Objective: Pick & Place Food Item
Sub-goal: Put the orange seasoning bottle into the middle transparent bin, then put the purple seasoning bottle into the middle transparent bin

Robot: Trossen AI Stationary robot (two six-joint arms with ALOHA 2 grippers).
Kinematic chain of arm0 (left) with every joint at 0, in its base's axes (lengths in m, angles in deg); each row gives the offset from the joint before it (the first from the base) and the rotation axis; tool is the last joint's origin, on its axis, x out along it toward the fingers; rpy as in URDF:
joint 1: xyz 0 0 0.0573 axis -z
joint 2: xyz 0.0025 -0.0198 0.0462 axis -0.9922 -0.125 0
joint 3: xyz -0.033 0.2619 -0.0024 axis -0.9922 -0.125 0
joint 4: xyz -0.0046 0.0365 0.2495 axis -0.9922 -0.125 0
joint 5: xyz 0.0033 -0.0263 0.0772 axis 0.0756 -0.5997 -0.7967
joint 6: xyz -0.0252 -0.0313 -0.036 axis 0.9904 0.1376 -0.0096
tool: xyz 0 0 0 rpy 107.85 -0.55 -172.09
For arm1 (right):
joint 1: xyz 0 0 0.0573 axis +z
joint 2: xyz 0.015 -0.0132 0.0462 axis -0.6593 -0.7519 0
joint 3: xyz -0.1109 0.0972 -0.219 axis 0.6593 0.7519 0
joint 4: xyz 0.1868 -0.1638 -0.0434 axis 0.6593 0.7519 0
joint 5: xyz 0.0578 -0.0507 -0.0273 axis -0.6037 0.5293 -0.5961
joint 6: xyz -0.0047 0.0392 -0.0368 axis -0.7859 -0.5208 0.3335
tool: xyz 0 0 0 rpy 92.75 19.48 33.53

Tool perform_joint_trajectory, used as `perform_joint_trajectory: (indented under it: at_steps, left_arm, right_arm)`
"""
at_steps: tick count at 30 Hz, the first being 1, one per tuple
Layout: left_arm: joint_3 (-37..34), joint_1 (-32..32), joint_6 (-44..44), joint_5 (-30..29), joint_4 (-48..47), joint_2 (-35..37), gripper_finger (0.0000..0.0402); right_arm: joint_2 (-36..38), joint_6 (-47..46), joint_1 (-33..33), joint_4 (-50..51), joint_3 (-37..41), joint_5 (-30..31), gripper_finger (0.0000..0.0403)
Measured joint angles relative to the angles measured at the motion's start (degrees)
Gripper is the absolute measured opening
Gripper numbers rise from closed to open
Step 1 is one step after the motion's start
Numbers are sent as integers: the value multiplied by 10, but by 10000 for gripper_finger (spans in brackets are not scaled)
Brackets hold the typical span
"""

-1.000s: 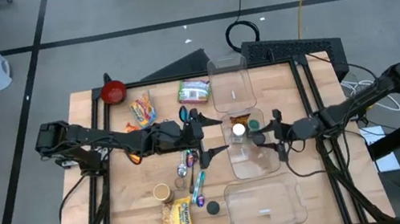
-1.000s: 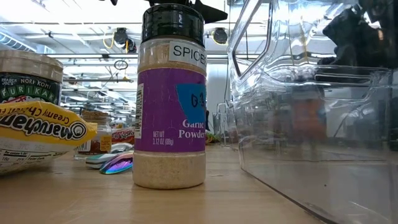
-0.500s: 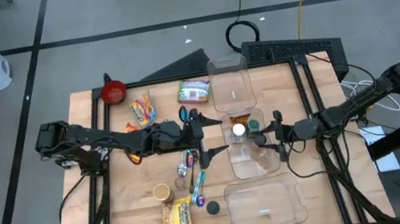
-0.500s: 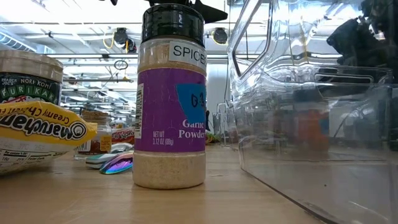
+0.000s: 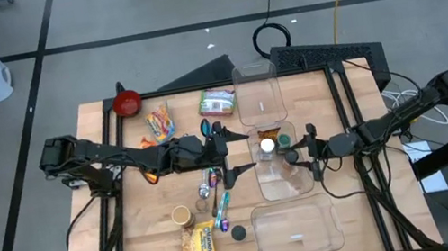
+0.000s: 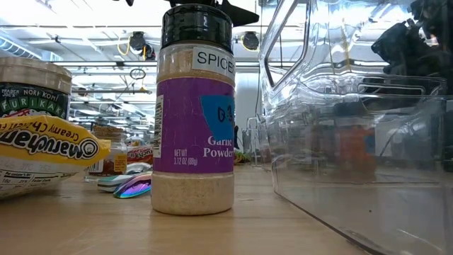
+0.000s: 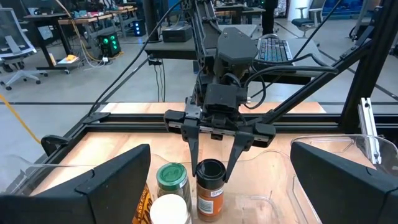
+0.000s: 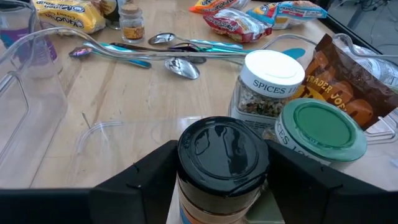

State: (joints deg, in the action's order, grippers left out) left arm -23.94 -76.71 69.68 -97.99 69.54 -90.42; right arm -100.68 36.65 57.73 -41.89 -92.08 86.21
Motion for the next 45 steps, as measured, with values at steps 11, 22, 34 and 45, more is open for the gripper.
perform_joint_trajectory:
  at_steps: [11, 22, 34, 45]
  left_arm:
    - [0, 0, 1, 0, 0, 0, 392]
    - [0, 0, 2, 0, 0, 0, 392]
    - [0, 0, 2, 0, 0, 0, 392]
    - [0, 0, 2, 0, 0, 0, 392]
  right_arm:
    - [0, -21, 0, -2, 0, 0, 230]
    - [1, -21, 0, -11, 0, 0, 274]
    - [5, -13, 0, -41, 0, 0, 297]
    - [52, -10, 1, -44, 0, 0, 293]
